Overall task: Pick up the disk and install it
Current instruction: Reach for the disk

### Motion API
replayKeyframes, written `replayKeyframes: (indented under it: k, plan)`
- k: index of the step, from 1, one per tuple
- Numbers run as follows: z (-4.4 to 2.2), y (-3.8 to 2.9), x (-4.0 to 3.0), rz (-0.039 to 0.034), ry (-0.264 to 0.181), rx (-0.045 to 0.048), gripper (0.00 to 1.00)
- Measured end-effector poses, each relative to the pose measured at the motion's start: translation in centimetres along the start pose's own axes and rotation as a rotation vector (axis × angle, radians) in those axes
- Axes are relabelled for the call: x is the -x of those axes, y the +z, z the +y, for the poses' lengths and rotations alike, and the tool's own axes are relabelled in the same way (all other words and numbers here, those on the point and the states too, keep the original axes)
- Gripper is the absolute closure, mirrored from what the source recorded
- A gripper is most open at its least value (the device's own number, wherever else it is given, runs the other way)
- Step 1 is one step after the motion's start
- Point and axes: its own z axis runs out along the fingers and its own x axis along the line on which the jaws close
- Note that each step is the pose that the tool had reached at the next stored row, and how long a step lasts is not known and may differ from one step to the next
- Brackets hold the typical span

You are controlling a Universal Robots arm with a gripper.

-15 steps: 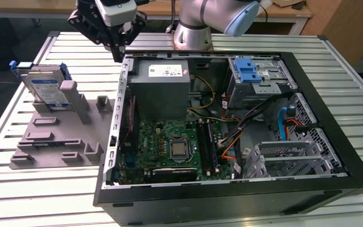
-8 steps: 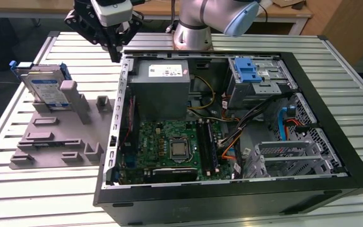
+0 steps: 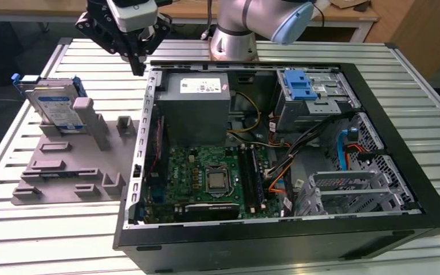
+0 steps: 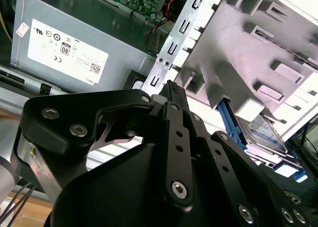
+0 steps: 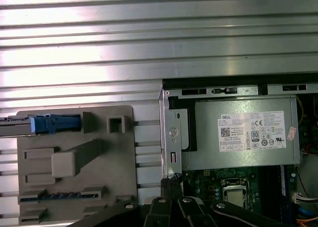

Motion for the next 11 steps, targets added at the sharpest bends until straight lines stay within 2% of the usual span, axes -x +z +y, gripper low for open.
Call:
replayKeyframes:
  k: [11]
  plan:
    - [0.0, 0.0, -0.04, 0.0, 0.0, 0.0, 0.89]
